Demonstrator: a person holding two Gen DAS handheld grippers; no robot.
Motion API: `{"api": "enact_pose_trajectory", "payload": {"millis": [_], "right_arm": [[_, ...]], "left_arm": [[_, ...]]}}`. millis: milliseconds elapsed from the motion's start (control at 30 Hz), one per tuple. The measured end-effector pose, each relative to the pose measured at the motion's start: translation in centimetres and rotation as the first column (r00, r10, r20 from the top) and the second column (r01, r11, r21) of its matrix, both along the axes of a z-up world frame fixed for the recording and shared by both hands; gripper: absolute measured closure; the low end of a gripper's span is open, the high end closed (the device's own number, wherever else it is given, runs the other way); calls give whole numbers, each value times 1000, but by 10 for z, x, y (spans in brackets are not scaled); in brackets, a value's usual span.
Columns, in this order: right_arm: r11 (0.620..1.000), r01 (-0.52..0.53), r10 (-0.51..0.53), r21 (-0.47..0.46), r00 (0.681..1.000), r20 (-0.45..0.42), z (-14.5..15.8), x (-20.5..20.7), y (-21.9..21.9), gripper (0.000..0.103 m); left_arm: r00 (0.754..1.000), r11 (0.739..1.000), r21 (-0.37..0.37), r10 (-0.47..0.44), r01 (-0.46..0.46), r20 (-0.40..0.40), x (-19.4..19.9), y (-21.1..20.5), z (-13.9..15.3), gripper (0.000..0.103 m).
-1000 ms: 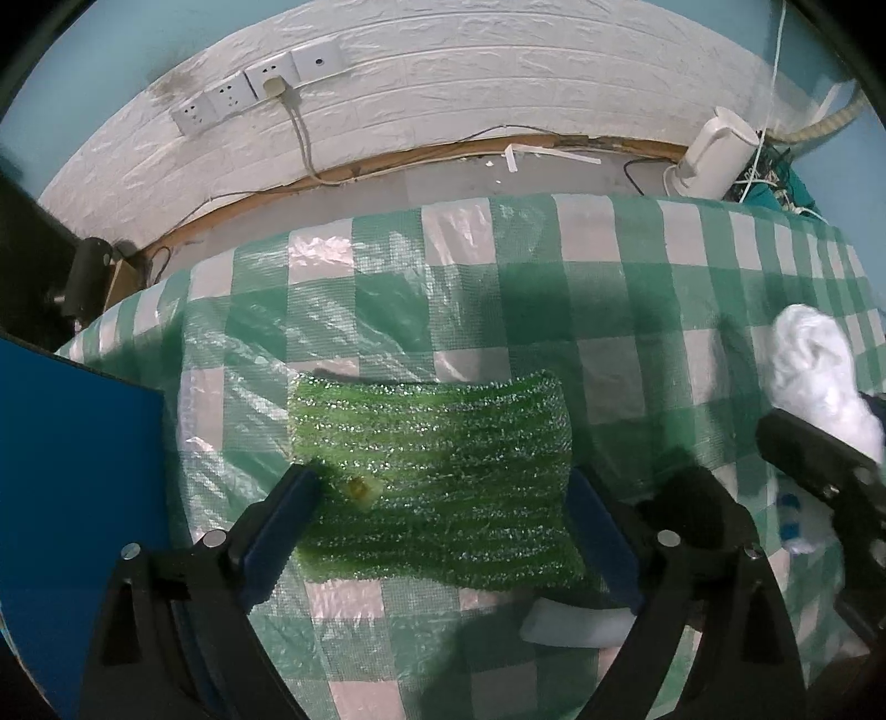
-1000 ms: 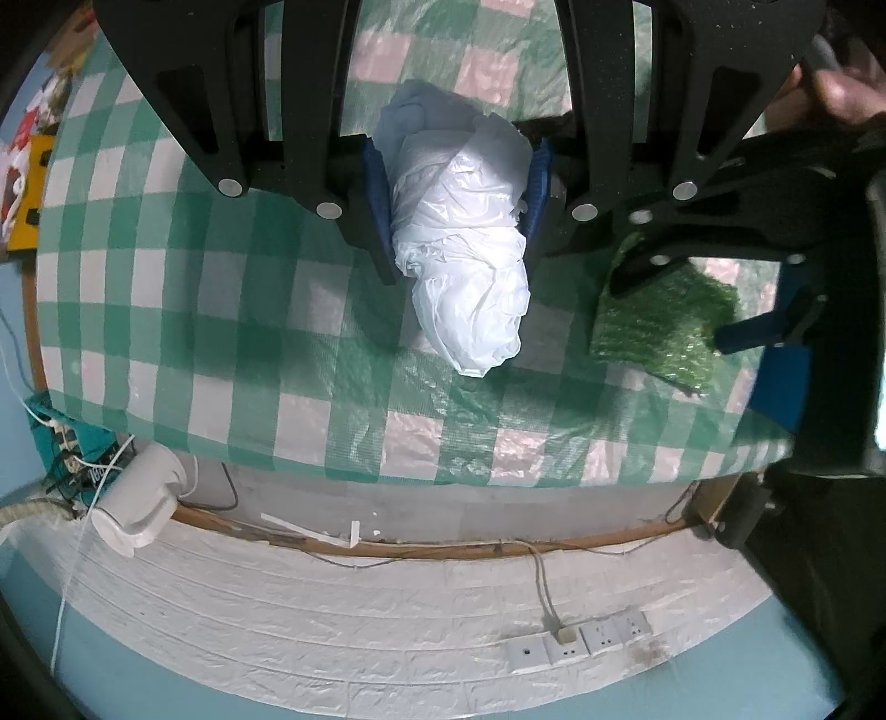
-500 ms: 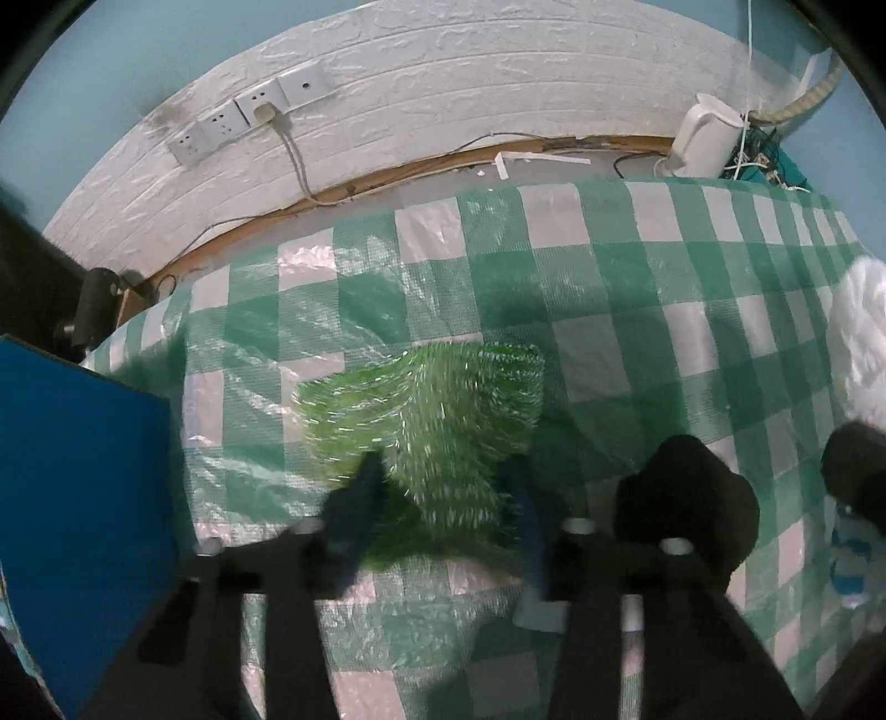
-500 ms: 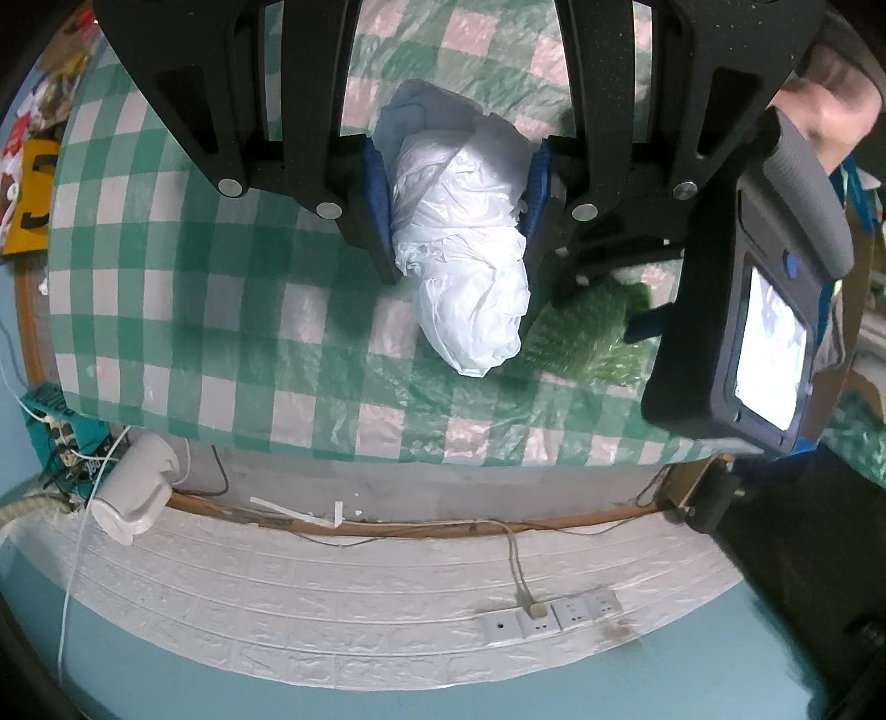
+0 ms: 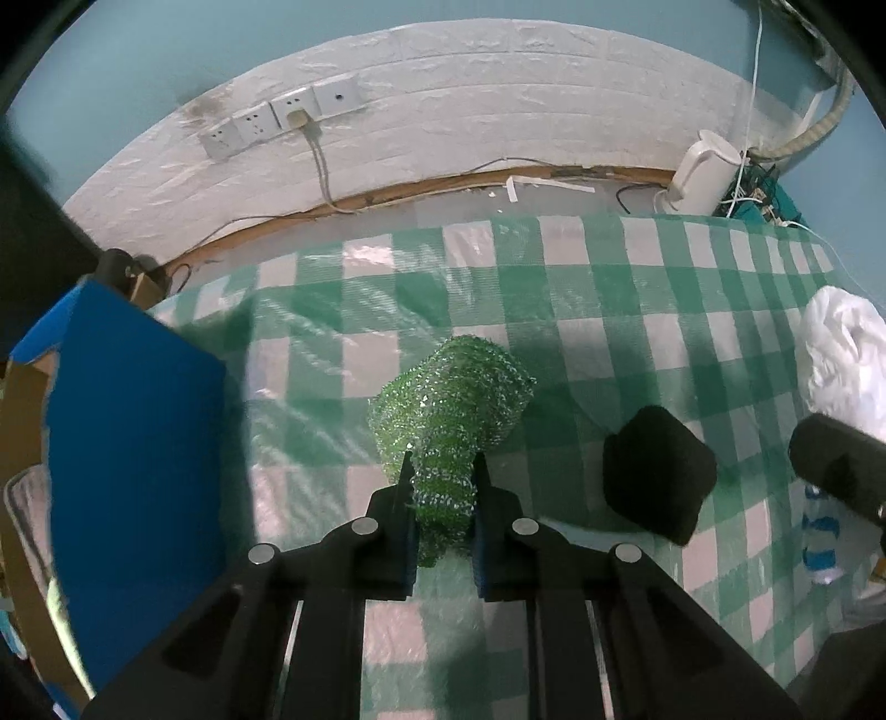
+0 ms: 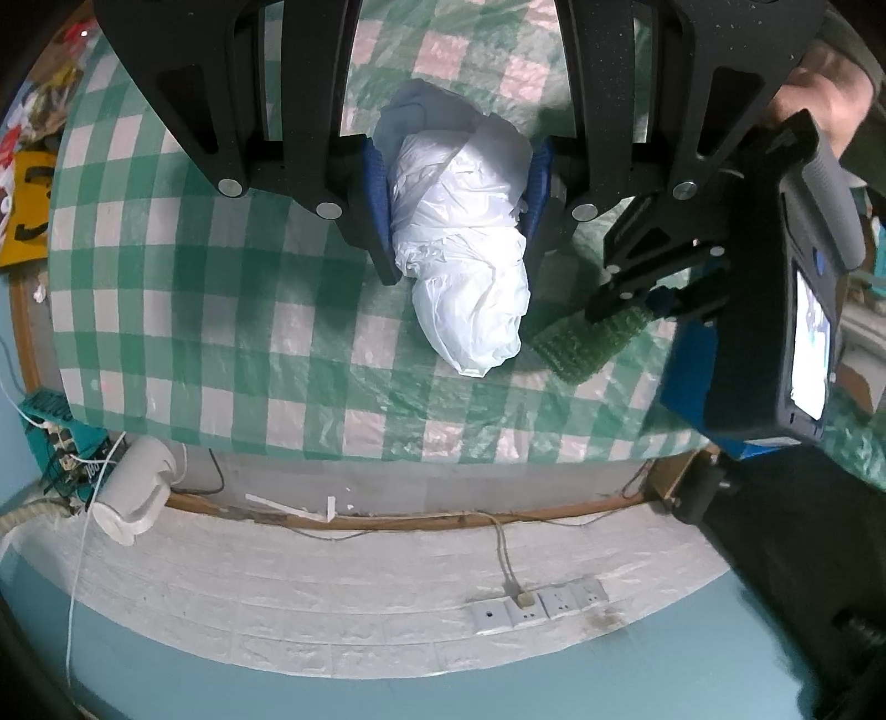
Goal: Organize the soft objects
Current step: 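Lift and carry the white bundle and grass mat toward the box with both tools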
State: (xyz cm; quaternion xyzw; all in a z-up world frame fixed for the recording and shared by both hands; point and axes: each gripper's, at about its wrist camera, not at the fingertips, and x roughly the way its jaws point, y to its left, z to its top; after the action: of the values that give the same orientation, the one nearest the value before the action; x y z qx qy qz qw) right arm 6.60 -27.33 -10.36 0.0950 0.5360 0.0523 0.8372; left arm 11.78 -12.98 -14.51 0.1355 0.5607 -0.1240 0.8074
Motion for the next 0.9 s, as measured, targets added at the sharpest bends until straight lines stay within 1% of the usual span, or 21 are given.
{"api": "enact_pose_trajectory", "payload": {"millis": [200,367,700,800,900], "right_arm": [[1000,-19,18,17,1000,25,14,-7,9,64],[999,-36,35,19,998,49,27,-10,16,64],[995,-94,92,21,991,94,51,-18,42,64],[994,-109,107,22,989,105,57,-19,50,64],[992,-126,123,20,986,115,63,-19,59,64]], "left_arm": [[999,1000,7,30,-30,29,-16,11,21,88],[997,1000,0,26,-26,73,-34,18,45,88],[987,999,-17,47,-45,153,-50,44,86,88],[984,998,-24,57,-54,166,-54,53,95,88],[980,998,-16,64,-62,186,-59,61,101,88]]}}
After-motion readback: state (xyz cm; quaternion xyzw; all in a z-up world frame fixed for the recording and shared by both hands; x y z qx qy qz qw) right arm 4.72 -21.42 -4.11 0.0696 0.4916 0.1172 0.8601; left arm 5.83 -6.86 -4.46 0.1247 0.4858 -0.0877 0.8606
